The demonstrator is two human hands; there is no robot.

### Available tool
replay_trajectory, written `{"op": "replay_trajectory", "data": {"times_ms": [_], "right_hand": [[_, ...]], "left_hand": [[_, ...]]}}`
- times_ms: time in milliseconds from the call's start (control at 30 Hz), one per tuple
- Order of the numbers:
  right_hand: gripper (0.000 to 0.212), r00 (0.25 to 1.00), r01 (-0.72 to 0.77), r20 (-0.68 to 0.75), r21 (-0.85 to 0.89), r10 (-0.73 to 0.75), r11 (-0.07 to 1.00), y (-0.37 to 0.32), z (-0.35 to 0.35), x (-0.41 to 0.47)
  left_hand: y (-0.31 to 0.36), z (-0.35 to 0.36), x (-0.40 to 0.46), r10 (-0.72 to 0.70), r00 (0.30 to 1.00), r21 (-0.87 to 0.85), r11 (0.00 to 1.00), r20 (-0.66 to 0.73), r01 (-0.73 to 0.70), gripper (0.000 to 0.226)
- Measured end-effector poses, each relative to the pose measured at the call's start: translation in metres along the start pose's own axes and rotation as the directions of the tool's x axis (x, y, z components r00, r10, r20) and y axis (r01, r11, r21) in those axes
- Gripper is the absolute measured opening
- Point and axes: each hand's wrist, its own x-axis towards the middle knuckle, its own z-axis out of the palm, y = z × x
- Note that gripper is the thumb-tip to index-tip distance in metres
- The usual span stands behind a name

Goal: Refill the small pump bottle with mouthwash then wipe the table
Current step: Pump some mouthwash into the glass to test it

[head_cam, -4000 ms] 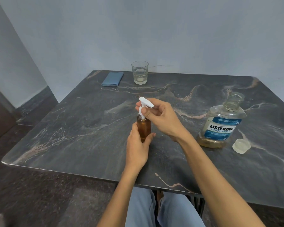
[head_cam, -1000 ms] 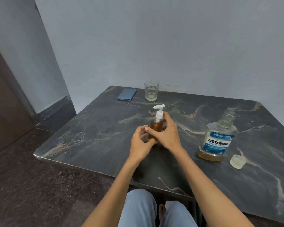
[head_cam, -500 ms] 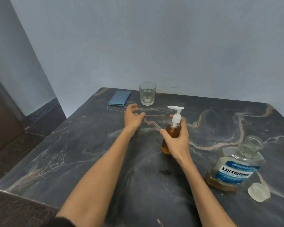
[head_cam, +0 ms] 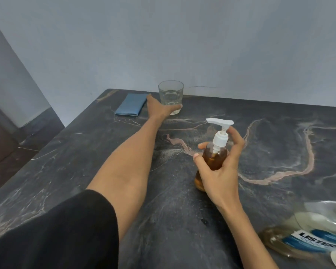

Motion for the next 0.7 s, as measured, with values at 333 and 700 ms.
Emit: {"op": "replay_trajectory", "data": {"times_ms": [333,700], "right_hand": [[0.087,0.998,0.067,0.015,-0.033,-0.066,0.997,0.003,0.004,-0.003],[0.077,0.998,0.049,-0.046,-0.021,-0.049,0.999,-0.013,-0.001,-0.003]], "left_hand": [[0.01,0.021,0.015,0.004,0.996,-0.093,0.996,-0.089,-0.012,0.102],[0.018,-0.032,-0.049,0.189,0.976,-0.043,0.98,-0.11,-0.195,0.079]]}}
